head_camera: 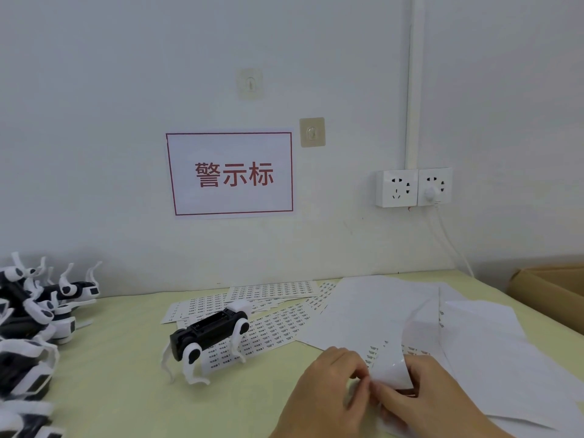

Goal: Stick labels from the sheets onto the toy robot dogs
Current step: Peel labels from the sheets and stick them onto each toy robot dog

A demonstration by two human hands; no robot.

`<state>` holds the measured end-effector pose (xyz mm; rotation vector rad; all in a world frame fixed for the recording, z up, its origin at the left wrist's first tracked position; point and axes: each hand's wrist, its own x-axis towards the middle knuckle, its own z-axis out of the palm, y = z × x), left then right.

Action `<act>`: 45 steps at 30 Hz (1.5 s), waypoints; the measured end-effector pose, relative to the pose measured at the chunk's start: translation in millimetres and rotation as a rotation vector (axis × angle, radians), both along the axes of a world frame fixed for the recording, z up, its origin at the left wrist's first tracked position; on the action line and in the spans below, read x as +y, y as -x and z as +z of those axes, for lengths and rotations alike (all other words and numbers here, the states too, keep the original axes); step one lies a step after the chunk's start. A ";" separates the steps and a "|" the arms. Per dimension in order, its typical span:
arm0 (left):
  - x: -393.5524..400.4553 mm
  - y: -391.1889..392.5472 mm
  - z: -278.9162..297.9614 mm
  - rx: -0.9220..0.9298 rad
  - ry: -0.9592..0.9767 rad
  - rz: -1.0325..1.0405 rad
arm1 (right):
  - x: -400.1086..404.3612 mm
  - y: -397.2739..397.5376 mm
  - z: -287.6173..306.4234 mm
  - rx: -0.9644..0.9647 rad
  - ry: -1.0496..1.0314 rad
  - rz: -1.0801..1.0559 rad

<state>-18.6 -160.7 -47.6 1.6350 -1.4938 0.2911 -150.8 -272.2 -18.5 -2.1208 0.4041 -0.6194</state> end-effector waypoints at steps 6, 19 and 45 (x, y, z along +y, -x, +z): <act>-1.4 -0.5 -0.6 0.012 0.031 -0.015 | 2.6 0.6 1.2 0.005 0.002 -0.011; -0.8 1.3 2.0 0.131 0.060 -0.003 | 5.9 1.2 5.2 0.013 -0.015 -0.015; 0.2 0.5 -1.3 0.043 0.060 0.052 | 1.6 2.3 3.2 0.073 -0.123 -0.007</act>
